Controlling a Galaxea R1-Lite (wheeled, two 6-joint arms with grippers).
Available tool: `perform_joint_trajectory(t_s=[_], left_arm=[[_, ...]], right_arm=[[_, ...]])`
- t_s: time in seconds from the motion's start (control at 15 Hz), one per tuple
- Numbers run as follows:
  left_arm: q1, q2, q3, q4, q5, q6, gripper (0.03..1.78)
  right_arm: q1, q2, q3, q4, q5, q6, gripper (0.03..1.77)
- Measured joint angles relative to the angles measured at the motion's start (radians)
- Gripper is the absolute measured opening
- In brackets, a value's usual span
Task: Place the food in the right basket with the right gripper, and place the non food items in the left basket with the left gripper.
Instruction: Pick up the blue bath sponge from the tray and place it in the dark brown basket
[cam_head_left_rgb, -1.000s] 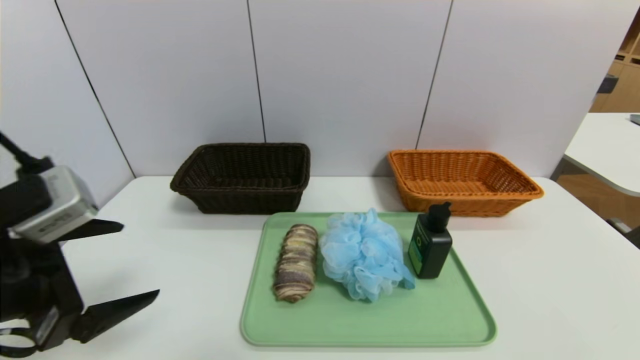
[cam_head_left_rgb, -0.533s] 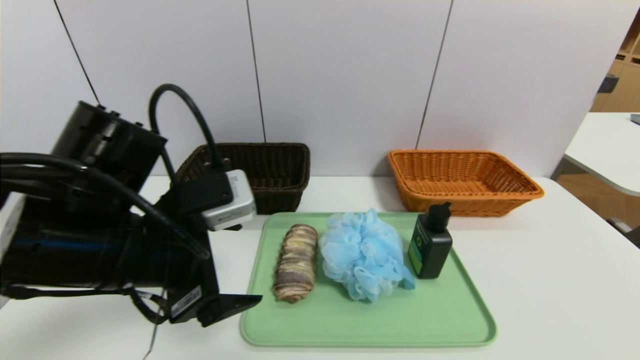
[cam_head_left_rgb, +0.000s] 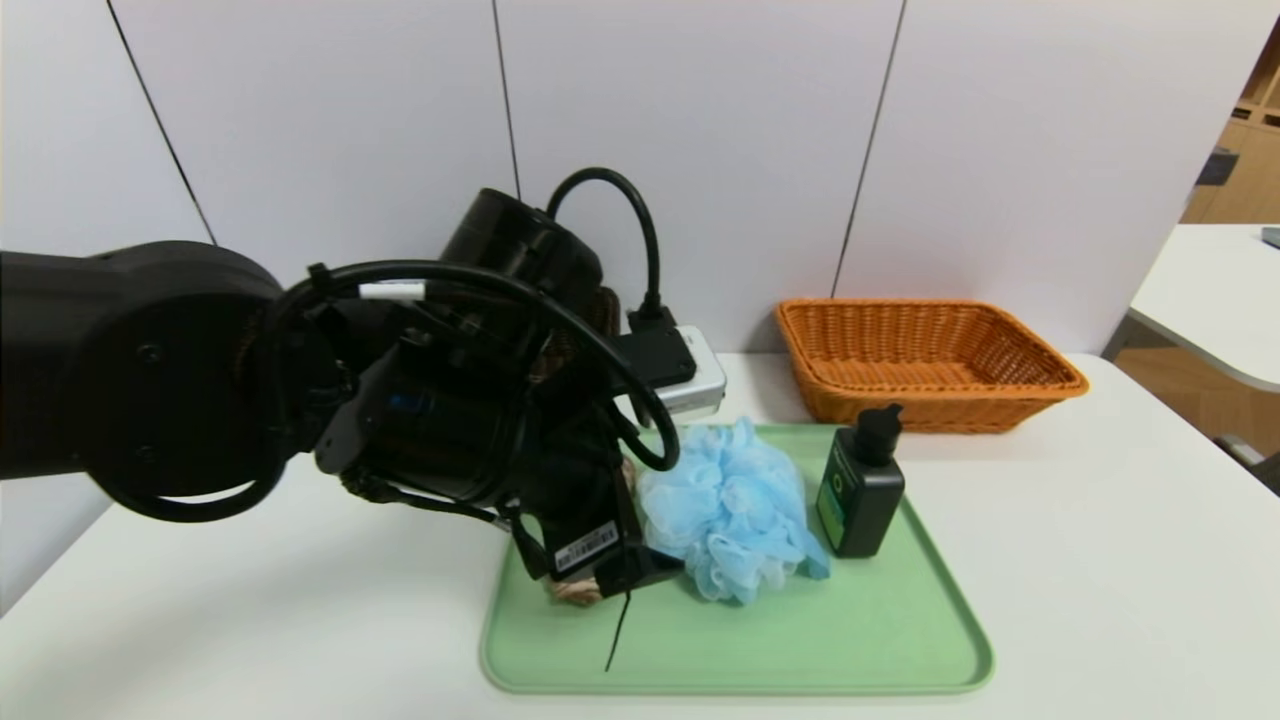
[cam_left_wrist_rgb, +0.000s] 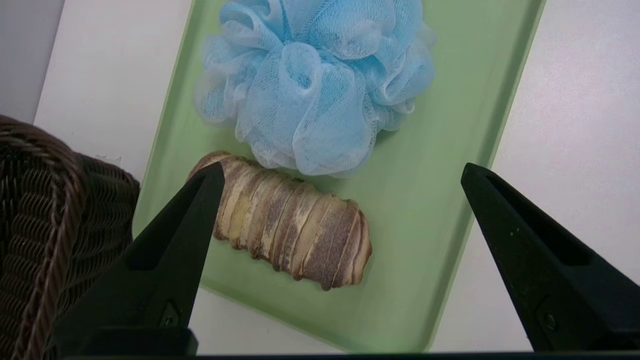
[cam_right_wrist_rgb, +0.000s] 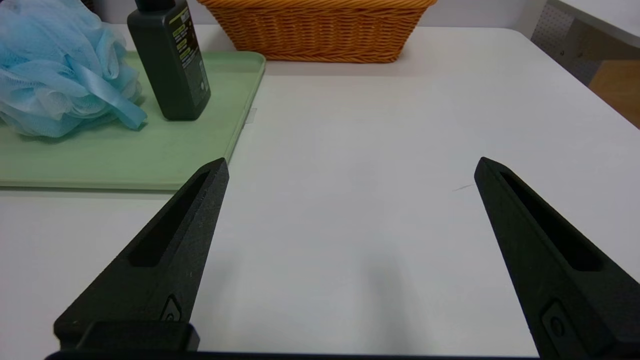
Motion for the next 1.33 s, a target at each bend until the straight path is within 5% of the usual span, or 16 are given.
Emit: perform_joint_trajectory(t_s=[1.33], left_arm=[[-0.059, 0.363, -0.193, -0.099, -0.001, -0.060, 1.69]], right_arm=[[0.000, 0.000, 0.000, 0.000, 0.000, 0.000, 1.70]])
